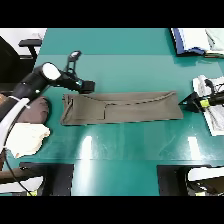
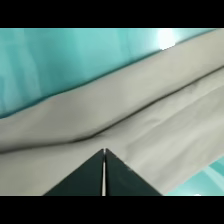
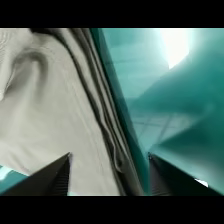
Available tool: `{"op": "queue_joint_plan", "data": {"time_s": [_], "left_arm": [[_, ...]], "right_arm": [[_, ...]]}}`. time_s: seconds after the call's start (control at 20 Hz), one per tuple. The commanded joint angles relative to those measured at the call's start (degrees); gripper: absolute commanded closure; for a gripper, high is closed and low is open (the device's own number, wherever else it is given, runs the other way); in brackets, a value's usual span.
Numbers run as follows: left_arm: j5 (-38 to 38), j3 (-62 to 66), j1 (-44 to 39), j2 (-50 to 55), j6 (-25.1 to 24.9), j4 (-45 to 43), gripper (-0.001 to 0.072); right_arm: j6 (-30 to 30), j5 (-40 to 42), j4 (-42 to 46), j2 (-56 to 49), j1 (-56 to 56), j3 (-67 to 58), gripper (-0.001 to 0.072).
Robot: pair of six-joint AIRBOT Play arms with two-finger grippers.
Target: Fold the shirts.
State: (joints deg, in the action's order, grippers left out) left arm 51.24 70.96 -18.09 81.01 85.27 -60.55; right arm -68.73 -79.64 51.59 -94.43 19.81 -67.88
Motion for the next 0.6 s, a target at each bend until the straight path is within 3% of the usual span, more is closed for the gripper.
{"op": "queue_joint_plan", "data": {"time_s": [0.0,0.05,0.1,0.15,0.35,0.55], "left_arm": [[-3.9,1.3,-5.4,4.8,2.2,2.8,0.068],[-3.8,2.8,-6.6,6.8,2.2,2.7,0.068],[-3.7,4.4,-7.6,8.6,2.2,2.7,0.068],[-3.7,6.2,-8.6,10.6,2.3,2.8,0.068],[-2.9,12.4,-11.6,16.9,2.3,2.7,0.068],[-2.1,17.4,-14.2,22.5,2.2,2.7,0.068]], "right_arm": [[3.0,2.3,-4.5,-3.2,-3.7,0.7,0.0317],[3.5,3.6,-4.5,-3.2,-5.1,0.6,0.0442],[4.0,3.9,-4.5,-3.1,-6.0,-0.1,0.0615],[4.3,3.1,-4.5,-3.1,-6.6,-1.4,0.0693],[4.1,-3.4,-5.6,1.7,-7.9,-9.9,0.0693],[-1.9,-4.7,-5.6,9.4,-13.9,-18.1,0.0694]]}}
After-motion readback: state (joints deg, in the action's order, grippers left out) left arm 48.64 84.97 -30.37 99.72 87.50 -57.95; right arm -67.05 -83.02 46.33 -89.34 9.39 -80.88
